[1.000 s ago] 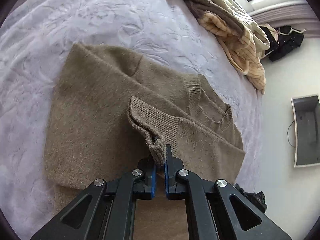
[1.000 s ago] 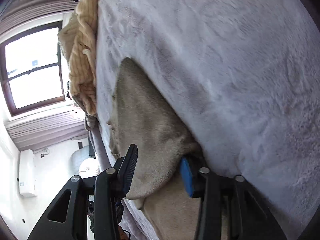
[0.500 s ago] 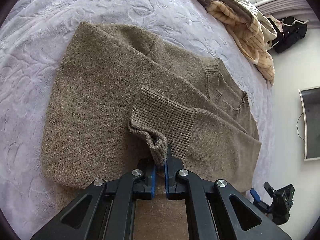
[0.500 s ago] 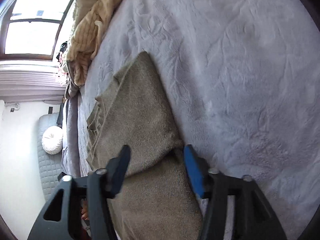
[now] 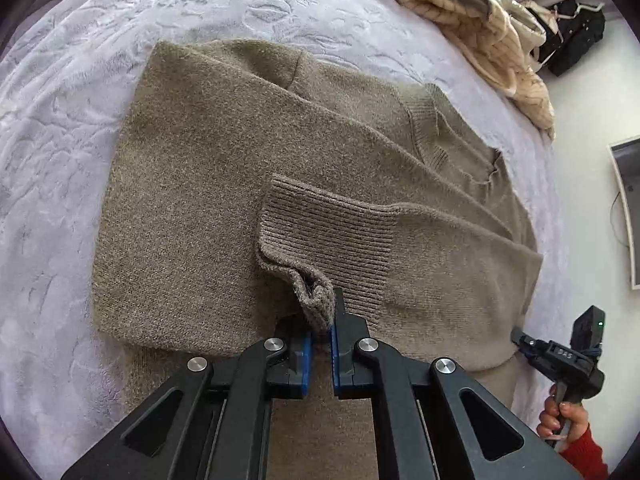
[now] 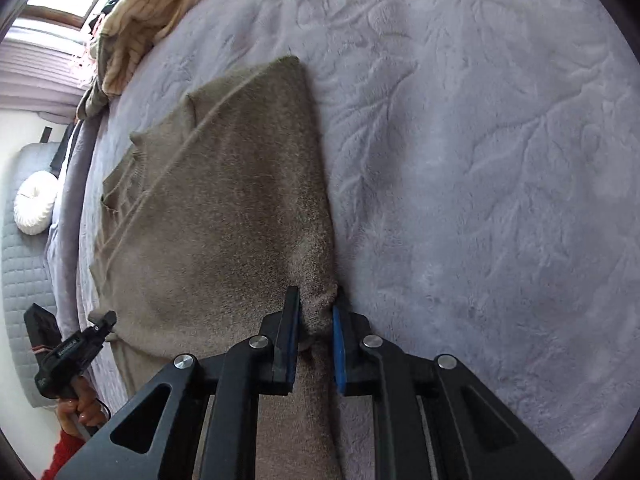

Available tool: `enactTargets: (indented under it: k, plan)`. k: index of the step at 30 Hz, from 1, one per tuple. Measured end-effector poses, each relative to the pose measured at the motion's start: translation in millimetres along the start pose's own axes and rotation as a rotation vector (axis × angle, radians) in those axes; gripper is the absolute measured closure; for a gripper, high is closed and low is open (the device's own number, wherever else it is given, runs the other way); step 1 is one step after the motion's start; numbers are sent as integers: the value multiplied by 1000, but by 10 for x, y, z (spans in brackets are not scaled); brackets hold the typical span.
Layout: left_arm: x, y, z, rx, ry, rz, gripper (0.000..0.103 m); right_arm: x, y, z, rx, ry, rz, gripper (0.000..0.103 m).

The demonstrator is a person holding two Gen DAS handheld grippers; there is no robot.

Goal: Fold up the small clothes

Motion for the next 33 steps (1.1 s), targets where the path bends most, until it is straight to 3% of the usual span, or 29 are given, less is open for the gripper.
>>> enactTargets:
  k: [2, 5, 8, 12, 18, 23, 28, 31, 33]
  plan:
    - [0, 72, -83, 4, -7, -18, 95, 10, 45, 7, 21, -18, -36, 87]
    - [20, 213, -258, -105, -14, 34, 95, 39, 77, -14, 38, -33, -89, 87]
    - [71, 415, -404, -189, 6, 36, 95, 26, -2, -25, 8, -27, -34, 87]
    - [76, 462, -569, -225, 8, 23, 95, 60, -14, -105, -6, -34, 13, 84]
    - [-49, -14, -547, -187, -26, 162, 95, 130, 117, -452, 20, -118, 1, 81]
    - [17, -205, -55, -236, 74, 246, 95, 194, 446, -498, 29, -135, -110, 81]
    - [92, -62, -15, -201, 46, 219, 95, 234, 228, -160, 248, -86, -169, 80]
    - [112, 20, -90, -201, 52, 221, 95, 229, -26, -253, 114, -84, -32, 78]
    - [119, 43, -99, -196, 52, 220, 95, 216, -140, -386, 119, -108, 32, 72]
Point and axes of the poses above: each gripper's, at about its wrist camera, not at the fingertips, and z roughly the way its jaws point, y to its left, x to its underside, the point moved 6 cm from there along z, roughly the way its jaws point, and after that the axes turned 9 degrees about z, right-handed, at the moved point
